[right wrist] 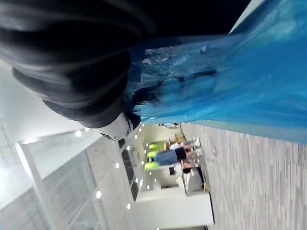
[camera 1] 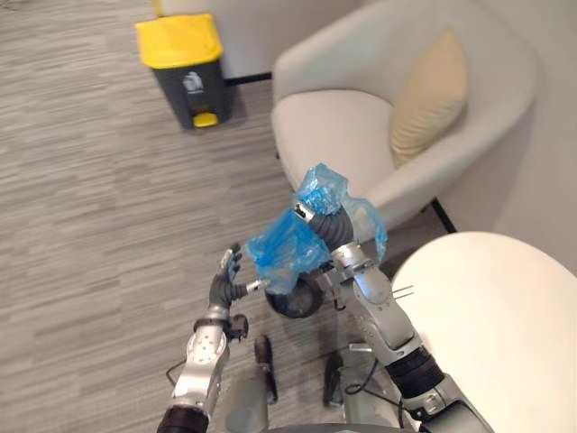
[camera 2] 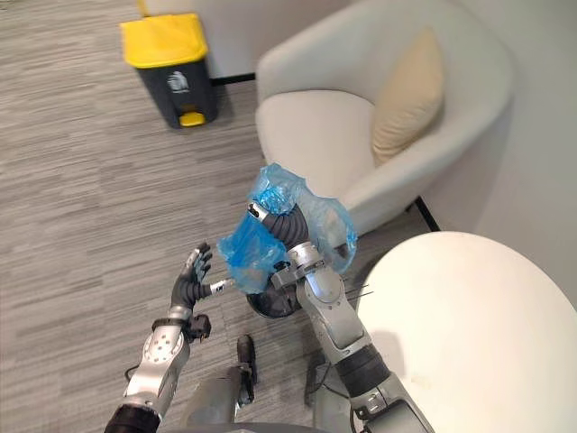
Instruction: Gather rubbish on tea table into small bin, then transfer packed bag to large trash can.
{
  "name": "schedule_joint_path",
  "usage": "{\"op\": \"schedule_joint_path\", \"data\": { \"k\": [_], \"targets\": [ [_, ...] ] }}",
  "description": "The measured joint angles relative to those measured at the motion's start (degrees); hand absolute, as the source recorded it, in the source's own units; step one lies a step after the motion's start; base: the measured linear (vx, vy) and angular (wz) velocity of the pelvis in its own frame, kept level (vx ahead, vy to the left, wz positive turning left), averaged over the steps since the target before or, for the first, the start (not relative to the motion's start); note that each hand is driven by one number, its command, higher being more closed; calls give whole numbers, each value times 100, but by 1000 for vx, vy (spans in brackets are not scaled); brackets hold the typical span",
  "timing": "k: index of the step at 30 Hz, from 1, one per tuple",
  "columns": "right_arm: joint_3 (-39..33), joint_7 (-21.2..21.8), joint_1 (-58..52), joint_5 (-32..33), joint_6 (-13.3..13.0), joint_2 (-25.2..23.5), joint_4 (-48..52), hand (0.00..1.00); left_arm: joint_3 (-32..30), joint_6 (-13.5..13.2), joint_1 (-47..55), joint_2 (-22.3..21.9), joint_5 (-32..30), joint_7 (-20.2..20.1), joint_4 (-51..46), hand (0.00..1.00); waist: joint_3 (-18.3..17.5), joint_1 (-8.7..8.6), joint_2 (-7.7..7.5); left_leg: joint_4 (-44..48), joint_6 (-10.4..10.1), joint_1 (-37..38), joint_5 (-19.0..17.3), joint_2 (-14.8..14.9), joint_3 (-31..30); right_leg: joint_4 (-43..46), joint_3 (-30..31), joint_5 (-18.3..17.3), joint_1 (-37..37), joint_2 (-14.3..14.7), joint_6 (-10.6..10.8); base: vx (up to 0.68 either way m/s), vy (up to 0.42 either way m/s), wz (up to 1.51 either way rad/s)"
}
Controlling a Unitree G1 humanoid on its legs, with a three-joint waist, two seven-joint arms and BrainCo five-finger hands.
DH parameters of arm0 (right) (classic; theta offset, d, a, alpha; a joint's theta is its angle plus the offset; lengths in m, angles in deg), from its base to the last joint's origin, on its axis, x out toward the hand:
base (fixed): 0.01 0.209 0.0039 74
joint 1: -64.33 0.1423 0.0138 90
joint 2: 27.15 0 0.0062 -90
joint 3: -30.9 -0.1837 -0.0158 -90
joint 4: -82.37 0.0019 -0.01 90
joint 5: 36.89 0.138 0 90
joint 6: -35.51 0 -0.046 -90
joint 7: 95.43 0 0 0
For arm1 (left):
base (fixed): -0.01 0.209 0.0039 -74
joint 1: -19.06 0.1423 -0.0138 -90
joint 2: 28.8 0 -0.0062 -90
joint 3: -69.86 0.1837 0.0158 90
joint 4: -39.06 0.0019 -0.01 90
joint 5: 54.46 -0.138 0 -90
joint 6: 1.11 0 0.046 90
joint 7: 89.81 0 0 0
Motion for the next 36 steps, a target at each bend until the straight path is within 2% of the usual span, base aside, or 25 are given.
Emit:
{"op": "schedule_joint_path", "data": {
  "k": [1,2,3,4,5,6,7,8,9,10,11,12,13,14,16,18,19,21,23,27,32,36],
  "targets": [
    [94,-26,3,-139,0,-19,115,100,-21,-21,149,12,36,21,-341,0,-3,39,-4,84,-9,-51,7,-73,-173,303,169,-191,288,85,94,-185,-118,109],
    [181,-32,21,-190,-6,-44,230,100,-80,-75,313,12,60,94,-628,0,-9,99,-13,134,-22,-125,19,-136,-262,225,250,-352,526,142,82,-186,-116,71],
    [214,-31,30,-227,-7,-63,322,100,-101,-124,380,6,109,117,-785,0,-22,187,-19,142,-7,-202,52,-147,-268,10,265,-574,626,165,3,-202,-102,29],
    [234,-17,112,-294,-23,-94,476,100,-94,-201,545,-13,160,135,-1061,0,-51,351,11,105,-66,-417,190,-127,-295,-527,207,-922,689,206,-165,-292,-133,7],
    [223,-21,246,-304,-70,-103,576,100,-49,-239,681,-40,160,146,-1265,0,-105,432,90,1,-144,-717,393,-80,-340,-1066,100,-1189,671,339,-403,-319,-141,7],
    [219,-23,337,-302,-123,-47,577,100,-2,-248,701,-75,161,158,-1290,0,-97,426,227,-80,-182,-840,529,-9,-421,-1237,77,-1229,621,424,-426,-357,-141,38],
    [199,-55,382,-294,-159,121,561,100,118,-238,733,-175,206,166,-1321,0,-91,357,476,-312,-259,-950,592,94,-616,-1399,-187,-1015,541,614,-524,-350,-126,68],
    [176,-74,399,-296,-152,292,463,100,287,-232,747,-200,232,156,-1432,0,-96,301,506,-636,-560,-895,375,173,-585,-1479,-414,-833,515,657,-666,-331,-113,77],
    [154,-79,411,-296,-150,364,395,100,380,-233,712,-196,230,131,-1477,0,-86,307,468,-689,-799,-888,162,193,-508,-1563,-510,-728,511,626,-758,-361,-119,64],
    [143,-78,510,-289,-136,406,215,100,486,-238,644,-160,209,77,-1581,0,-38,304,383,-412,-736,-921,150,191,-342,-1649,-618,-619,519,533,-844,-586,-154,120],
    [172,120,547,-38,-115,418,108,100,702,-392,57,179,-118,-29,-1664,0,-89,30,380,1147,-367,-263,-495,273,-92,-2307,-1031,-61,721,313,-888,-592,-110,121],
    [169,151,584,25,-117,421,108,100,731,-450,-112,227,-213,-29,-1648,0,-99,-20,389,793,-514,103,-640,284,-108,-2478,-1065,72,722,324,-849,-465,-18,106],
    [167,198,606,108,-117,436,107,100,751,-452,-216,236,-262,-29,-1641,0,-105,-19,412,423,-567,311,-675,295,-123,-2585,-1065,152,716,358,-815,-173,108,20],
    [175,239,612,144,-115,449,91,100,784,-454,-317,253,-291,-24,-1608,0,-106,-2,380,116,-595,426,-663,265,-118,-2679,-1068,254,707,348,-777,-149,136,-3],
    [220,247,610,145,-103,434,85,100,975,-446,-367,284,-291,-8,-1589,0,-156,-7,338,-238,-505,603,-438,174,-58,-2981,-1036,489,806,342,-695,-81,113,-4],
    [299,384,614,342,-102,395,94,100,1290,-429,-625,283,-574,89,-1574,0,-457,-59,353,-1154,-386,849,92,-22,-40,-3395,-1078,795,828,296,-575,-35,137,10],
    [375,477,644,430,-106,315,116,100,1433,-420,-847,273,-748,131,-1541,0,-489,-73,364,-1518,-337,1031,300,-87,6,-3541,-1066,922,897,286,-538,-22,157,-2],
    [552,539,658,551,-98,176,152,100,1437,-352,-1054,217,-878,213,-1310,0,-512,-156,341,-1660,-266,1165,397,-156,44,-3677,-1024,1037,1012,255,-462,-44,182,-10],
    [791,634,675,578,-13,168,227,100,1516,-307,-1178,236,-974,211,-1167,0,-574,-188,305,-1660,-259,1234,396,-227,96,-3772,-936,1135,1090,205,-410,-39,134,-13],
    [832,671,713,578,77,186,259,100,1531,-304,-1256,283,-1179,192,-1083,0,-650,-182,300,-1667,-227,1282,417,-303,153,-3865,-851,1253,1138,158,-345,-44,97,-8],
    [857,602,762,570,254,249,259,100,1585,-299,-1275,345,-1249,75,-826,0,-713,-174,302,-1713,-212,1334,412,-318,140,-3875,-824,1276,1179,155,-330,-72,47,0],
    [909,537,776,523,290,250,258,100,1586,-278,-1271,344,-1418,76,-627,0,-893,-155,309,-1715,-202,1333,427,-309,132,-3991,-804,1341,1218,183,-309,-19,6,-2]
  ]
}}
